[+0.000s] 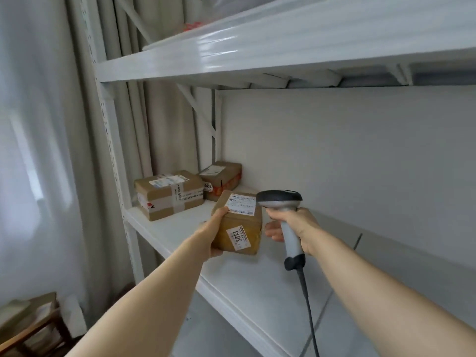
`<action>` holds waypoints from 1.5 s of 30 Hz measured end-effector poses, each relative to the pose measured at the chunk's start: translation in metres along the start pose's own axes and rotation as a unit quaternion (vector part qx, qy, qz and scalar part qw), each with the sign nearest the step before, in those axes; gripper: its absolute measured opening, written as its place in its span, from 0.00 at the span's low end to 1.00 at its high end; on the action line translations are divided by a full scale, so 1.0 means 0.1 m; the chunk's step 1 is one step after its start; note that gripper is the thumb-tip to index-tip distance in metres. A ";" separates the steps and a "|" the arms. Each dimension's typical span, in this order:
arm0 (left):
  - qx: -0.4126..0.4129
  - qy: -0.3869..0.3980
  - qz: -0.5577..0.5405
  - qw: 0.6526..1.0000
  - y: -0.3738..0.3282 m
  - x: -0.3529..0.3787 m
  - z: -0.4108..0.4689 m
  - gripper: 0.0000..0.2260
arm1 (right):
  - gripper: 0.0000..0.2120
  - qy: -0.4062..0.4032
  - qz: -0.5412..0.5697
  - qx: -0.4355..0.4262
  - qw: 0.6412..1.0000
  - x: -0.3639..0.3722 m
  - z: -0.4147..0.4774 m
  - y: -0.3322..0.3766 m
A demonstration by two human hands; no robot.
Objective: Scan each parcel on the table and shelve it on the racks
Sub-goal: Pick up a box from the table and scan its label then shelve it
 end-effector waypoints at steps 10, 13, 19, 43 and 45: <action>-0.035 0.085 -0.017 0.996 -0.54 0.30 1.56 0.19 | 0.11 -0.042 -0.033 0.063 0.997 0.32 1.18 0.12; -0.047 0.086 -0.023 0.995 -0.62 0.35 1.87 0.17 | 0.11 -0.030 -0.051 0.100 0.993 0.33 1.36 -0.01; -0.071 0.051 -0.063 0.994 -0.65 0.35 2.28 0.20 | 0.12 -0.053 -0.033 0.148 0.987 0.25 1.48 -0.27; 0.069 0.049 0.067 0.994 -0.38 0.56 2.75 0.43 | 0.11 -0.056 0.013 0.139 0.989 0.19 1.33 -0.31; 0.121 0.081 0.113 0.983 -0.47 0.67 2.52 0.37 | 0.12 -0.063 0.017 0.141 0.988 0.15 1.33 -0.33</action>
Point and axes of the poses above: each hand's wrist, its own z-axis towards the middle knuckle, its own x-axis out of the palm, y = z × x, the point moved 3 cm from there along z, towards the middle knuckle, and after that the axes turned 9 degrees about -z, right-handed, at the moved point
